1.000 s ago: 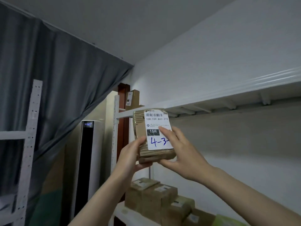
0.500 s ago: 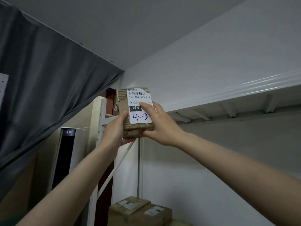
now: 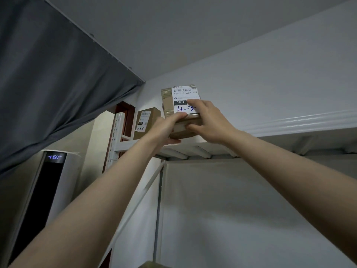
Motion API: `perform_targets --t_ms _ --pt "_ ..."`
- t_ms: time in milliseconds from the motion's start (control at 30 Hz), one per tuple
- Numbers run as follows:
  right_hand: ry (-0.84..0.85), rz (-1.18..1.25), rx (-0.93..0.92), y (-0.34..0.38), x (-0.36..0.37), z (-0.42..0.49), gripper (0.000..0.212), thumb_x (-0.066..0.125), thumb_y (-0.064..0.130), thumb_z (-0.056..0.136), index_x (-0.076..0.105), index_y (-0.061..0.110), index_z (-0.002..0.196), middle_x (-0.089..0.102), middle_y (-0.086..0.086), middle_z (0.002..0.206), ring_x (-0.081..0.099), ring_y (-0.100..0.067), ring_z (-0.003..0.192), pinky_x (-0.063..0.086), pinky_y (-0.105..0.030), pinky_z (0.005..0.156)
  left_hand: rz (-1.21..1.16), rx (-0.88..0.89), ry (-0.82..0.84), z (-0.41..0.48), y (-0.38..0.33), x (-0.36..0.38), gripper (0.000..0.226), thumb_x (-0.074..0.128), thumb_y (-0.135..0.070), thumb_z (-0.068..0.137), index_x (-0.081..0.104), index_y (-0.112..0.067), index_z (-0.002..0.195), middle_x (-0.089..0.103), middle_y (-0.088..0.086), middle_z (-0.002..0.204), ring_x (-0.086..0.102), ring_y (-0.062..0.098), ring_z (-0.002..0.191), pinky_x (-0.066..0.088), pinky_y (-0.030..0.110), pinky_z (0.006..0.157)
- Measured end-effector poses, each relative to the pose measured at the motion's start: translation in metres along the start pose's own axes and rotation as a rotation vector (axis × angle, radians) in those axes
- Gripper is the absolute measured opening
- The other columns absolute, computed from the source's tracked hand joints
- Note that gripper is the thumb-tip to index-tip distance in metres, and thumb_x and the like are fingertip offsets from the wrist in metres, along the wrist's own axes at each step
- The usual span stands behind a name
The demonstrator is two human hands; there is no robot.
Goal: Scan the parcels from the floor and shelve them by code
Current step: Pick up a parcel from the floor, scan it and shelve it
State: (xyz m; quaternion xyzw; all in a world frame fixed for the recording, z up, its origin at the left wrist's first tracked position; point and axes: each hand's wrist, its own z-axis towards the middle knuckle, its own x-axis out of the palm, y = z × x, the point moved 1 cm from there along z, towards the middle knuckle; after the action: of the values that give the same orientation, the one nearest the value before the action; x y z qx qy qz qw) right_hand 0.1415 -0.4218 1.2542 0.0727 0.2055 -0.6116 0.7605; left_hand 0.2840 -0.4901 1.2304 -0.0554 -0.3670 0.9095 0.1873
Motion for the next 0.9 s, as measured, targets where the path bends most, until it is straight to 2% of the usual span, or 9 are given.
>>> perform_targets --t_ms 167,267,400,533,633,733,800,900 --pt "-0.028 0.000 0.109 -0.013 0.034 0.040 0.069 0.069 0.031 0.090 0.035 0.024 0.149 0.044 -0.016 0.140 0.045 -0.032 0.128 0.038 -0.036 0.104 0.005 0.072 -0.023 0.057 0.014 -0.011 0.070 0.068 -0.053 0.089 0.045 -0.012 0.140 0.062 0.007 0.125 0.067 0.023 0.107 0.063 0.040 0.080" --pt "-0.047 -0.004 0.176 -0.024 0.052 0.058 0.068 0.069 0.032 0.090 0.035 0.022 0.149 0.045 -0.017 0.138 0.046 -0.033 0.127 0.037 -0.036 0.103 0.027 0.095 -0.036 0.087 0.026 -0.013 0.060 0.060 -0.053 0.094 0.049 -0.009 0.133 0.063 0.010 0.125 0.066 0.026 0.109 0.061 0.043 0.086" --pt "-0.053 0.003 0.259 -0.039 0.071 0.076 0.065 0.066 0.034 0.093 0.036 0.020 0.148 0.045 -0.019 0.137 0.047 -0.035 0.126 0.037 -0.034 0.102 0.067 0.081 -0.002 0.122 0.042 -0.016 0.058 0.047 -0.056 0.100 0.051 -0.008 0.133 0.064 0.011 0.124 0.064 0.025 0.111 0.058 0.042 0.092" --pt "-0.069 -0.009 0.346 -0.059 0.088 0.088 0.058 0.064 0.036 0.093 0.041 0.016 0.143 0.051 -0.019 0.134 0.052 -0.036 0.120 0.041 -0.038 0.098 0.142 0.086 0.006 0.142 0.064 -0.016 0.045 0.039 -0.043 0.106 0.051 -0.008 0.132 0.061 0.013 0.127 0.059 0.028 0.116 0.051 0.049 0.102" --pt "-0.105 -0.007 0.379 -0.069 0.098 0.090 0.053 0.059 0.033 0.096 0.040 0.017 0.142 0.056 -0.017 0.132 0.052 -0.035 0.119 0.042 -0.038 0.094 0.204 0.094 -0.007 0.151 0.081 -0.015 0.040 0.042 -0.032 0.107 0.046 -0.009 0.140 0.056 0.012 0.135 0.054 0.028 0.124 0.048 0.046 0.106" --pt "-0.150 0.003 0.412 -0.076 0.103 0.094 0.051 0.057 0.035 0.097 0.039 0.021 0.142 0.057 -0.014 0.132 0.051 -0.034 0.121 0.043 -0.038 0.090 0.291 0.149 -0.020 0.162 0.094 -0.020 0.036 0.041 -0.025 0.107 0.050 -0.009 0.138 0.057 0.009 0.137 0.053 0.026 0.125 0.044 0.045 0.108" --pt "-0.151 -0.027 0.436 -0.079 0.107 0.098 0.049 0.056 0.037 0.096 0.040 0.022 0.140 0.057 -0.012 0.130 0.053 -0.034 0.117 0.042 -0.037 0.082 0.345 0.191 -0.048 0.169 0.102 -0.028 0.033 0.038 -0.020 0.107 0.055 -0.008 0.134 0.060 0.010 0.134 0.055 0.024 0.123 0.044 0.042 0.107" --pt "-0.143 -0.108 0.478 -0.078 0.114 0.104 0.046 0.055 0.040 0.096 0.039 0.024 0.137 0.055 -0.012 0.125 0.055 -0.035 0.109 0.039 -0.036 0.077 0.366 0.194 -0.163 0.177 0.117 -0.044 0.034 0.035 -0.015 0.108 0.053 -0.007 0.135 0.062 0.010 0.130 0.056 0.019 0.114 0.043 0.031 0.094"
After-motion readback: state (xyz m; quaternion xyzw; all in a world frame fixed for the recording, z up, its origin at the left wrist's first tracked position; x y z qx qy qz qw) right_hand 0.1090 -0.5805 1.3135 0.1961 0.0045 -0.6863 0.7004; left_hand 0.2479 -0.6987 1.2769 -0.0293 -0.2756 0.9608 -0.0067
